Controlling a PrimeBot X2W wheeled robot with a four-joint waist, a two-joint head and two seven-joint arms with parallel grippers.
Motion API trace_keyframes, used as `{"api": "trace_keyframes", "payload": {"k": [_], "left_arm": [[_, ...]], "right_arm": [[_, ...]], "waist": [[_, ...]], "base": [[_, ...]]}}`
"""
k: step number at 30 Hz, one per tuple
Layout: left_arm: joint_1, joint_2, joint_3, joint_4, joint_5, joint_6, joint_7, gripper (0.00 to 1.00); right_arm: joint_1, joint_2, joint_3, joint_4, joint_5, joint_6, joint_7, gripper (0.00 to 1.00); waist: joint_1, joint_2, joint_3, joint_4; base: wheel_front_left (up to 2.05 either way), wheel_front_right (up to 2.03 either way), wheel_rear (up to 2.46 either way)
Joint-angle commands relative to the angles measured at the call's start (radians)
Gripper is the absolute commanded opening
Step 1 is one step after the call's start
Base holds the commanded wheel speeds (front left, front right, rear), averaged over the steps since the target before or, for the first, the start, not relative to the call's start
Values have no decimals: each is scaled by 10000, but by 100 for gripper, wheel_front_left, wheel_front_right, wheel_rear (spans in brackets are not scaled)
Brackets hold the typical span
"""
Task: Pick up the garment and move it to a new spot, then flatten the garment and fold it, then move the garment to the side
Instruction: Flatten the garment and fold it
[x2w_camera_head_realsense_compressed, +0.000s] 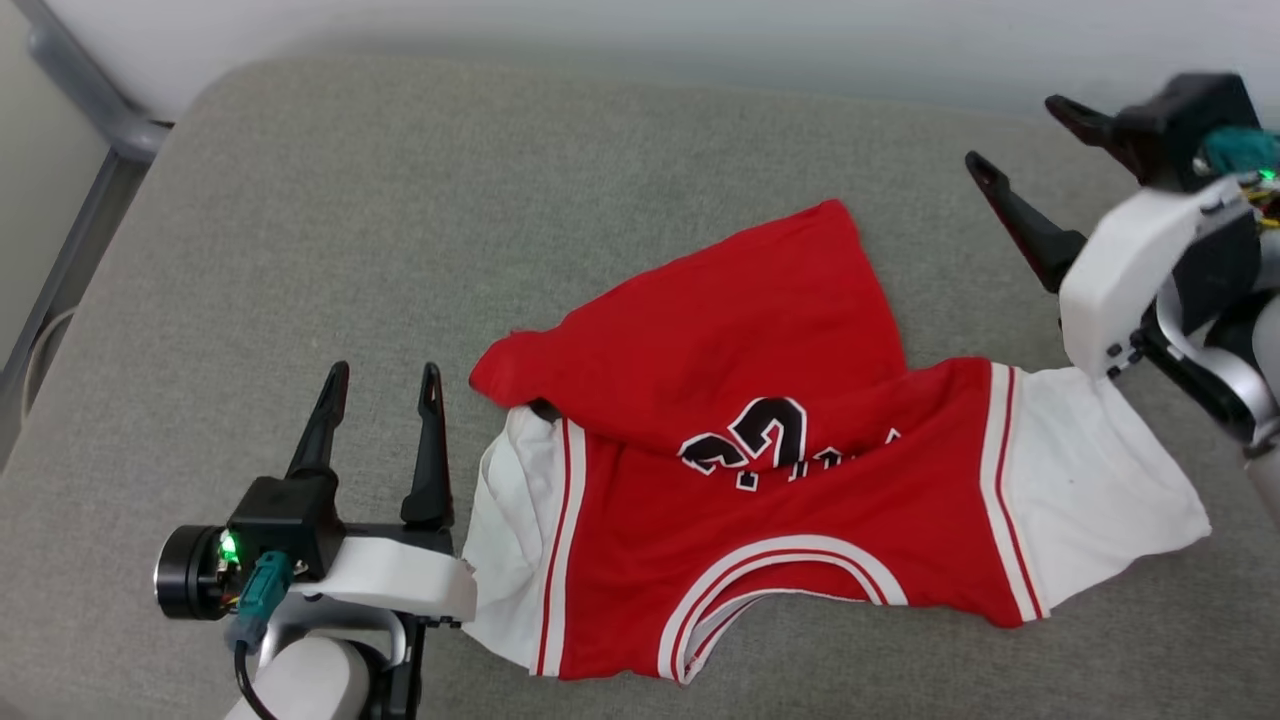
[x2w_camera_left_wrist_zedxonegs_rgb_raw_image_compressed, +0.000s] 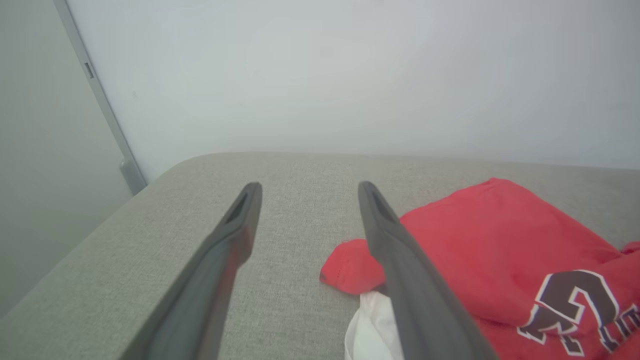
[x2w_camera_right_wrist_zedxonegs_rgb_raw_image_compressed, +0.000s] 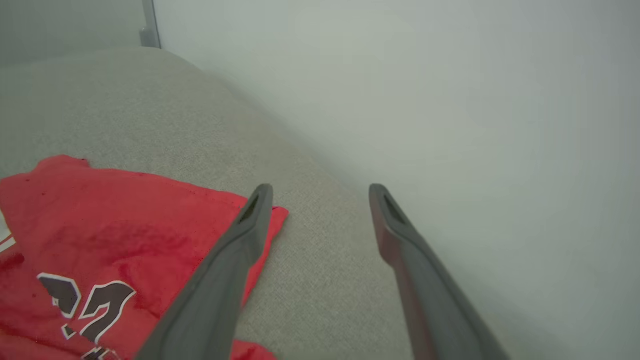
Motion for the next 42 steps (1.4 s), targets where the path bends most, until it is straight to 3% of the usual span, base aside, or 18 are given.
{"api": "trace_keyframes", "payload": {"k": [1,8,15,25,31,32,42], "left_arm": [[103,-345,327,-137,457,-166,-47,100],[233,-1686,1312,-273,1732,-819,-49,100],[282,-2707,2026,-200,2505,-1469,-48,100],[84,-3716,2899,-70,3244,-2513,-41,100],[66,-3857,3093,52,3436,-2731,-42,100],[101,-3862,3147,66,3486,-2743,-42,100],[559,-3878,3547,298,3788,-2965,-42,100]], "right_arm": [[-703,-241,621,342,606,-10,734,100],[-2819,-729,2973,1332,2869,-9,3690,100],[-4065,-711,4413,2251,3636,-10,5266,100],[-4236,-138,5645,4215,3975,-9,4949,100],[-3698,-243,6707,4723,4232,6,4464,98],[-3790,-256,6793,4683,4224,6,4202,0],[-5159,-705,6650,4184,4482,-12,1033,0]], "waist": [[-1,0,438,262],[-1,0,1169,725],[-1,0,1723,1070],[-1,0,2494,1551],[-1,0,2485,1627],[-1,0,2448,1585],[-1,0,1579,974]], "base": [[0,0,0],[0,0,0],[0,0,0],[0,0,0],[0,0,0],[0,0,0],[0,0,0]]}}
